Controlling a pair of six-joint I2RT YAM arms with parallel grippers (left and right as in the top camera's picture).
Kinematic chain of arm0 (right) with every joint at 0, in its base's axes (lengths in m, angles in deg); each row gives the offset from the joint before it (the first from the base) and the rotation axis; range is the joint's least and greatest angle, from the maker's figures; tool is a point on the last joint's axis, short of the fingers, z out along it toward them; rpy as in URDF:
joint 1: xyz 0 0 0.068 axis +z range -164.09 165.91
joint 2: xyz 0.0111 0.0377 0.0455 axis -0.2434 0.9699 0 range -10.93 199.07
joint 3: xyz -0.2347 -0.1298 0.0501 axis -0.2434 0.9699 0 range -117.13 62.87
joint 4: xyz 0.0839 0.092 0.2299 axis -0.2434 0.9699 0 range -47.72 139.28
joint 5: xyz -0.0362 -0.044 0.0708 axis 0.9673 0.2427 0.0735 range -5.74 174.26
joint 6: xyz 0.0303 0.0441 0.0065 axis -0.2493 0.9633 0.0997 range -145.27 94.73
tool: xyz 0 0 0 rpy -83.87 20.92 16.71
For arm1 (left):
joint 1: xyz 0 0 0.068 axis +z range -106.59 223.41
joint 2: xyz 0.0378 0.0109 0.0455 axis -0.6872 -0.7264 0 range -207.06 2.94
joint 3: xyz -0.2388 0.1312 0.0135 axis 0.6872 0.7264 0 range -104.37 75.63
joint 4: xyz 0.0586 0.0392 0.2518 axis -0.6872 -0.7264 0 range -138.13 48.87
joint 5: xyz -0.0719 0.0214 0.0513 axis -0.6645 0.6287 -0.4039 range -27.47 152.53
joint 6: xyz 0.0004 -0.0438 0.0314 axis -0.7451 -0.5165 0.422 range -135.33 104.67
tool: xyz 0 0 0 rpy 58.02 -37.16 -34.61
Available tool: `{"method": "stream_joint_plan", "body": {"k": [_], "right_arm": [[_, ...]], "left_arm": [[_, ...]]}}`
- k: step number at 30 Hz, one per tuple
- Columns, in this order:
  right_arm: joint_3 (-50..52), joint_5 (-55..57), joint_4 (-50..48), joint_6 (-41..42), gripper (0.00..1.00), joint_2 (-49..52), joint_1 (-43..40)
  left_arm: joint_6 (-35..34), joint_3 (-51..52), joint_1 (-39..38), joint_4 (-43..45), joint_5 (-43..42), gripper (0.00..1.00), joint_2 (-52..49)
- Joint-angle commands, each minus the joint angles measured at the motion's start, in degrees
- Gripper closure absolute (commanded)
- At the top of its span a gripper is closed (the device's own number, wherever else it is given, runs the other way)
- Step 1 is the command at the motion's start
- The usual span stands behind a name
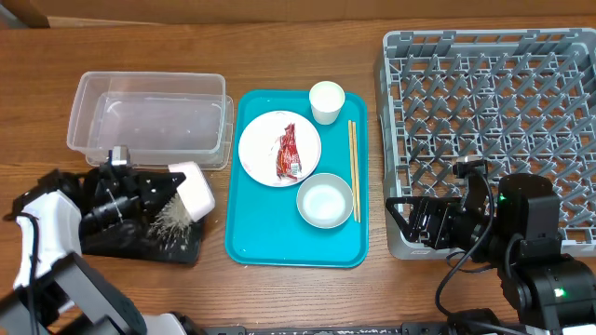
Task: Sort waste into correct bins and load items into the dishwasher
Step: 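Tip the pink bowl over the black tray to pour out rice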
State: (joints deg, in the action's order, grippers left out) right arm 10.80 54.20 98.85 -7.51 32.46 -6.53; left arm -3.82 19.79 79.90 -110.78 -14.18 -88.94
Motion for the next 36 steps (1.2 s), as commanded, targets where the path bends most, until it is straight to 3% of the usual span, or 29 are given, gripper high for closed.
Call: {"method": "stream_joint_plan", "body": {"k": [1,2,5,7,9,10,12,14,15,17,20,21,22,24,26,28,29,30,31,33,35,36], "right_arm": [[-1.6,-0.5,-0.1,-0.6,0.02,-0.1,0.1],[-1.6,-0.5,-0.1,-0.6,0.02,-0.1,0.1],[-1.6,-0.5,-0.1,-0.6,0.02,-0.1,0.1],[-1.6,-0.5,-0.1,-0.6,0.02,-0.1,0.1],[-1.6,-0.5,0.2,-0.6,0.02,-0.1,0.1],[-1.6,-0.5,0.3,-0.6,0.02,-0.1,0.1],[-1.6,-0.5,0.3,-0.6,0.02,-0.1,0.1],[-1.6,-0.5,0.4,-0.6,0.02,-0.1,0.1],[-1.6,-0.5,0.4,-0.6,0.02,-0.1,0.1],[-1.6,-0.5,0.2,-0.6,0.02,-0.1,0.1],[-1.6,-0.5,0.7,-0.6,0.02,-0.1,0.1],[-1.6,-0.5,0.8,-0.6,0.02,-0.1,0.1],[-1.6,-0.5,0.8,-0.6,0.02,-0.1,0.1],[-1.6,-0.5,0.8,-0.6,0.02,-0.1,0.1],[-1.6,-0.5,0.7,-0.6,0.02,-0.1,0.1],[-1.6,-0.5,0.7,-0.6,0.02,-0.1,0.1],[-1.6,-0.5,0.7,-0.6,0.02,-0.1,0.1],[-1.6,-0.5,0.6,-0.6,0.02,-0.1,0.1],[-1.6,-0.5,0.6,-0.6,0.02,-0.1,0.1],[-1.6,-0.5,0.7,-0.6,0.02,-0.1,0.1],[-1.6,-0.5,0.8,-0.6,0.02,-0.1,0.1],[-1.6,-0.5,0.8,-0.6,0.02,-0.1,0.1]], "left_arm": [[7.7,0.2,0.9,0.6,-4.8,0.96,-1.2],[6.5,0.2,0.9,-1.2,-3.6,0.96,-1.5],[13.0,0.2,1.1,-3.3,-3.4,0.96,-1.4],[8.3,0.2,1.5,-4.8,-1.7,0.96,-1.6],[16.6,0.2,1.5,-7.4,-5.1,0.96,-1.2],[17.5,0.2,1.5,-5.6,-4.5,0.96,-1.1],[11.5,0.2,1.5,-6.3,-2.6,0.96,-1.2],[23.3,0.1,1.4,-8.4,-5.9,0.96,-0.6],[24.2,0.1,1.7,-4.4,-4.0,0.96,-0.7],[6.1,0.1,2.2,-1.1,1.6,0.96,-1.2],[14.4,0.1,2.2,-1.7,-2.0,0.96,-1.0],[9.8,0.1,2.2,-2.1,-1.2,0.96,-1.0],[9.7,0.1,2.1,-4.2,-1.9,0.96,-1.0],[16.0,-0.1,1.5,-4.5,-2.9,0.96,-0.3],[12.4,-0.4,1.1,-5.4,-0.6,0.96,-0.3],[17.9,-0.7,0.3,-6.2,-0.4,0.96,0.1],[17.1,-1.1,0.0,-4.5,2.0,0.96,0.1],[11.7,-1.3,-0.1,-3.8,4.0,0.96,0.1],[10.0,-1.3,-0.3,-4.5,2.1,0.96,0.2],[13.3,-1.4,-0.7,-2.9,0.0,0.96,0.7],[8.4,-2.0,-1.6,-2.1,1.2,0.96,0.7],[10.0,-2.4,-2.6,-3.1,-0.4,0.96,1.0]]}}
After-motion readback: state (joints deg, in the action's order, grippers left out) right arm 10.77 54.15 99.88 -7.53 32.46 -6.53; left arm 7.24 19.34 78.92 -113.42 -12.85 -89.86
